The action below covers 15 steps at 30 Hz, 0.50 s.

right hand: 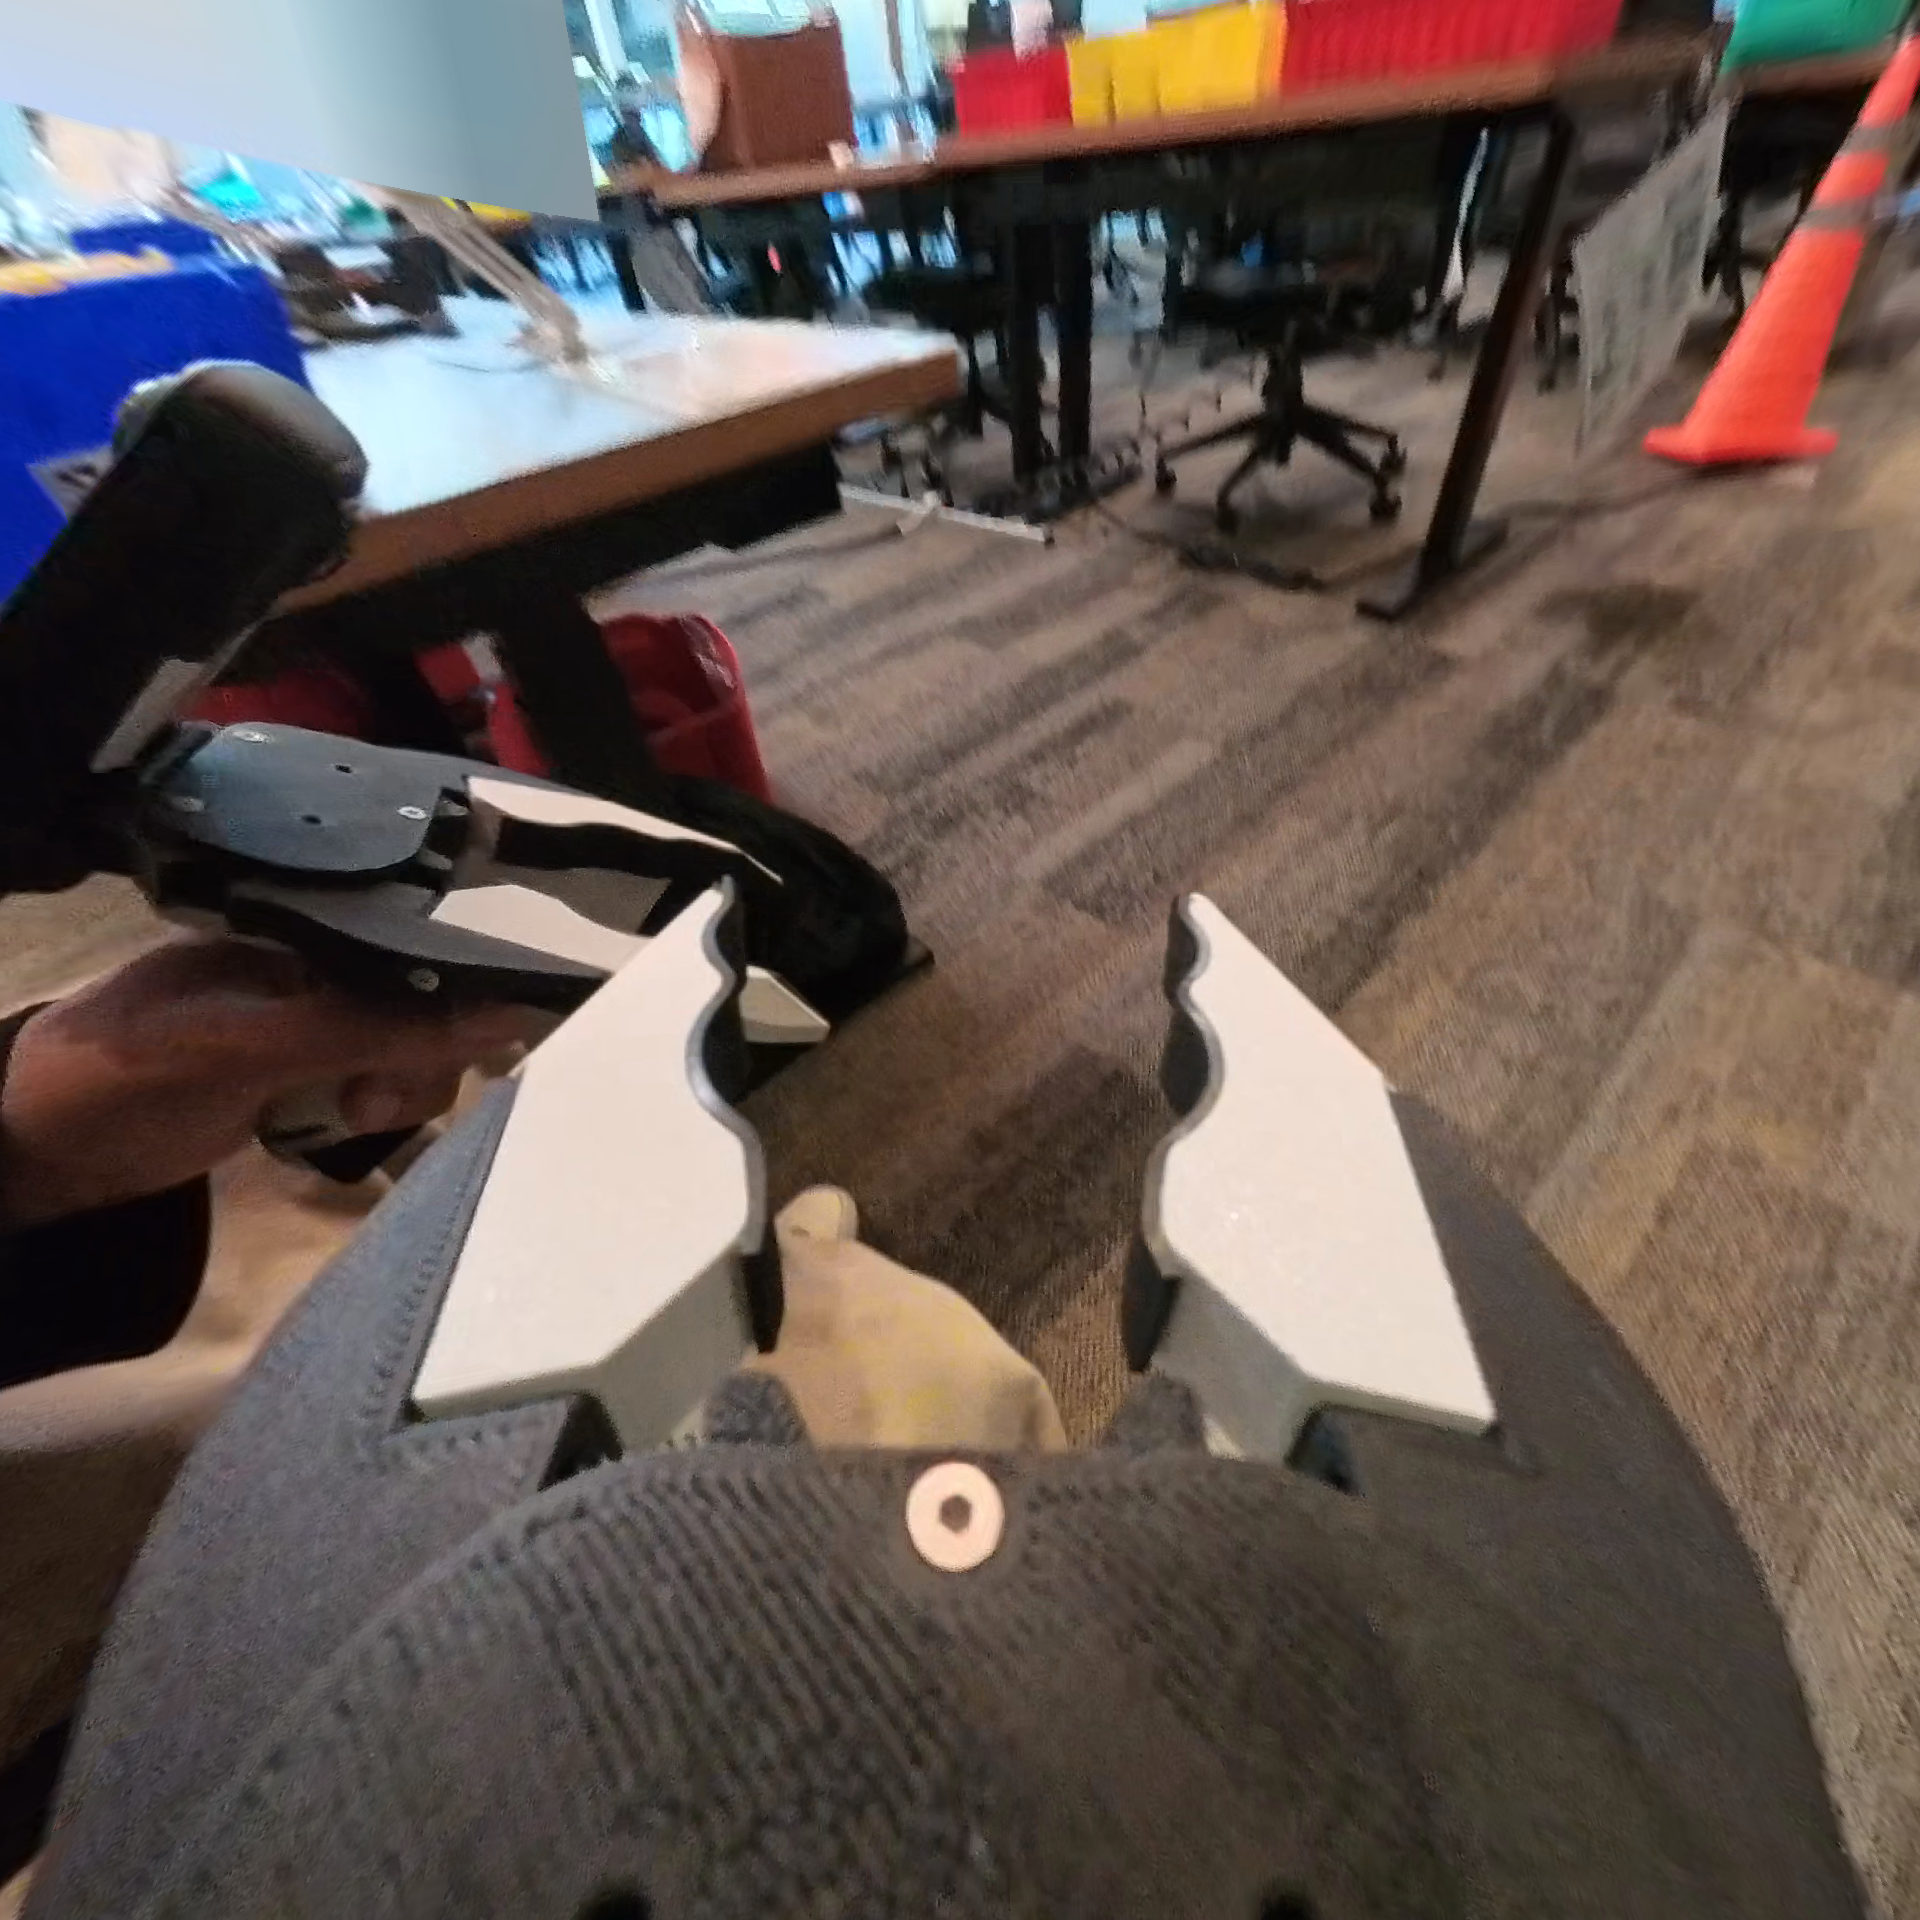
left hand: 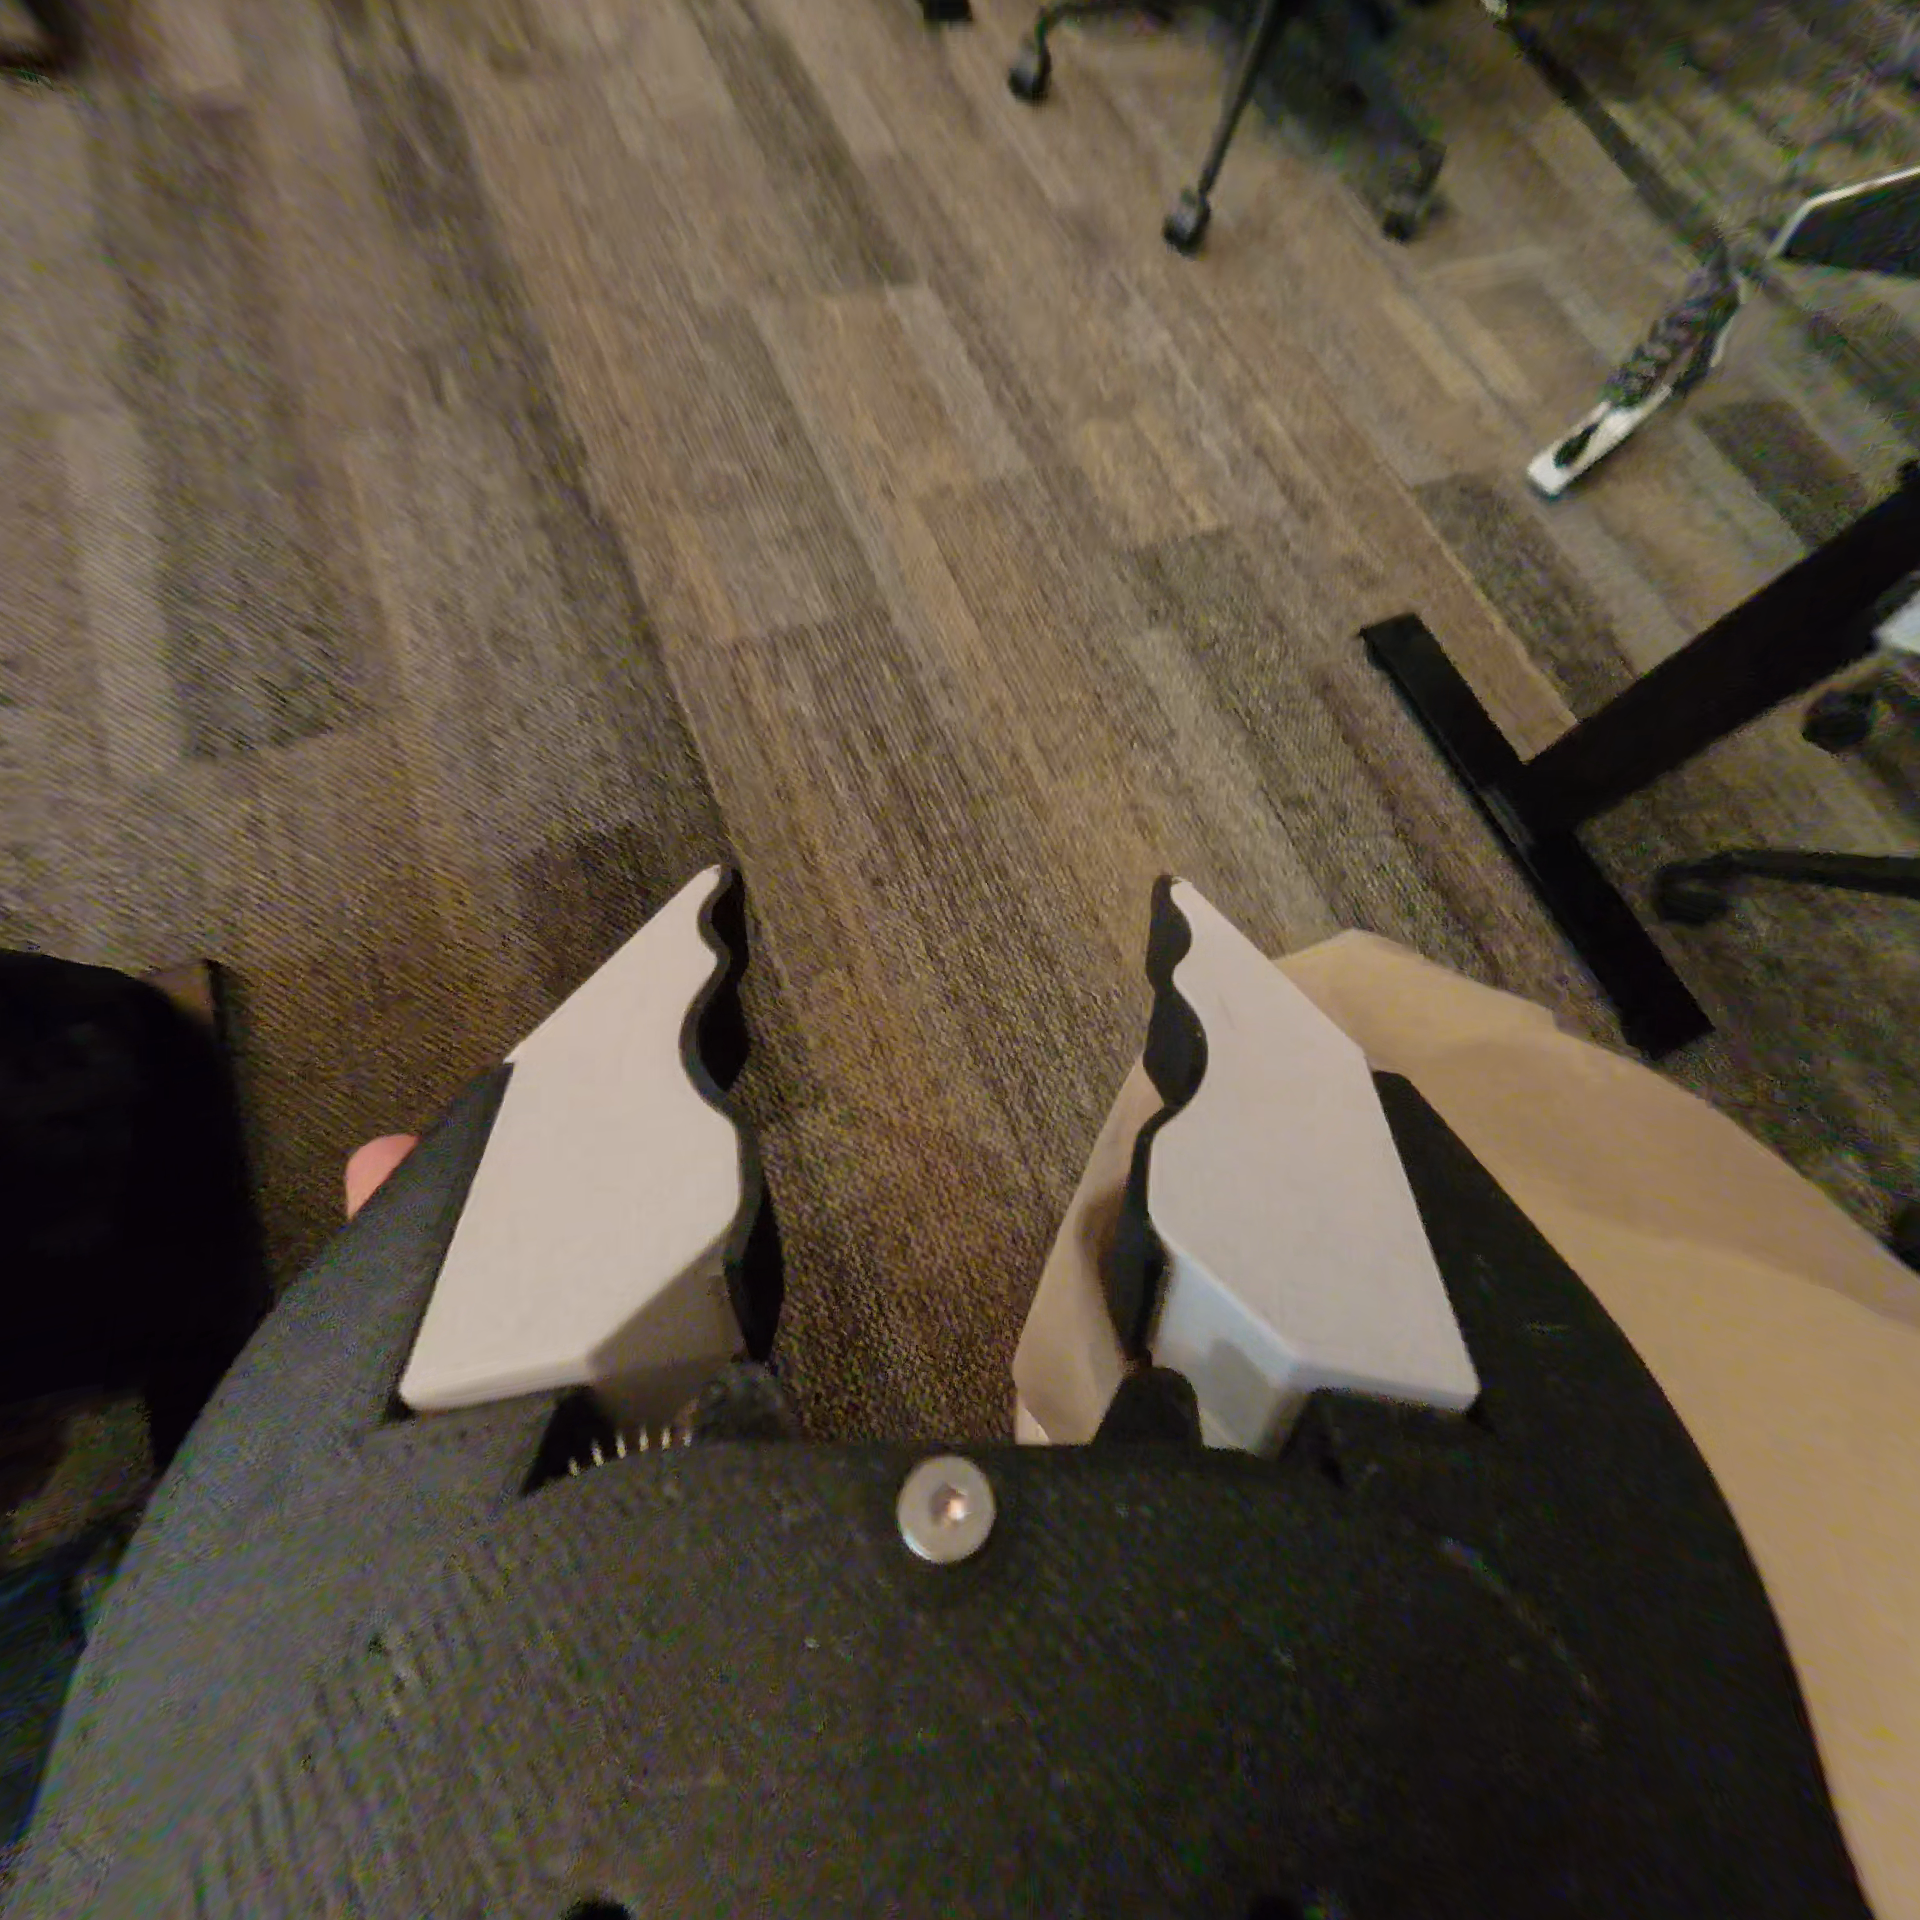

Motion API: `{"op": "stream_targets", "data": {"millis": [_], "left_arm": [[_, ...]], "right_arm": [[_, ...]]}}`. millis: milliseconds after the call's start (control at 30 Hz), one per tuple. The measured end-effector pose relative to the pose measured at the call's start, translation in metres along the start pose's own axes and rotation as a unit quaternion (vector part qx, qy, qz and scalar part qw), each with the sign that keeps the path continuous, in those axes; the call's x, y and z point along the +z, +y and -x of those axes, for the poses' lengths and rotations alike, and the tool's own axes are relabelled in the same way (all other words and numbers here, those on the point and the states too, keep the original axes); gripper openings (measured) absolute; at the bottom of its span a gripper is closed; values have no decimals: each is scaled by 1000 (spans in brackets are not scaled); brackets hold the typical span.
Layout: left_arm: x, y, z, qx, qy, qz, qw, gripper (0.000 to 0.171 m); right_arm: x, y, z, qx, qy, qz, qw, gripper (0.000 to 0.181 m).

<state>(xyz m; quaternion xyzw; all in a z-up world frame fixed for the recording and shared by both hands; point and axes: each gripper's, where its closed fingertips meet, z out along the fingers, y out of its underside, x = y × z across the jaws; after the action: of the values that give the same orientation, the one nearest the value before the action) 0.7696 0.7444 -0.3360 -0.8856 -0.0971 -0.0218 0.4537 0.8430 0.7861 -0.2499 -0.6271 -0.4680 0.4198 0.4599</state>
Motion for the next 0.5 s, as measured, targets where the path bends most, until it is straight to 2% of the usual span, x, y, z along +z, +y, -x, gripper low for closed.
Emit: {"op": "stream_targets", "data": {"millis": [100,167,200,267,300,333,400,500], "left_arm": [[-56,-8,-32,16,-14,-47,999,72],[-92,7,-69,18,30,-55,998,35],[-109,17,-85,14,46,-59,997,27],[-142,41,-102,9,39,-62,997,25],[-158,53,-105,5,23,-62,998,35],[-173,65,-110,3,17,-59,998,36],[-204,84,-120,-4,14,-56,998,34],[-255,95,-124,-1,-6,-70,998,27]], "right_arm": [[-26,-14,29,-41,-1,-31,999,85],[-42,-11,52,-62,-17,-25,998,81],[-51,-9,67,-61,-35,-26,997,83],[-66,-9,99,-40,-86,-40,995,96],[-73,-10,115,-31,-111,-47,992,102],[-79,-11,130,-31,-134,-53,989,105],[-86,-13,154,-53,-158,-60,984,105],[-88,-13,190,-95,-187,-59,976,97]]}}
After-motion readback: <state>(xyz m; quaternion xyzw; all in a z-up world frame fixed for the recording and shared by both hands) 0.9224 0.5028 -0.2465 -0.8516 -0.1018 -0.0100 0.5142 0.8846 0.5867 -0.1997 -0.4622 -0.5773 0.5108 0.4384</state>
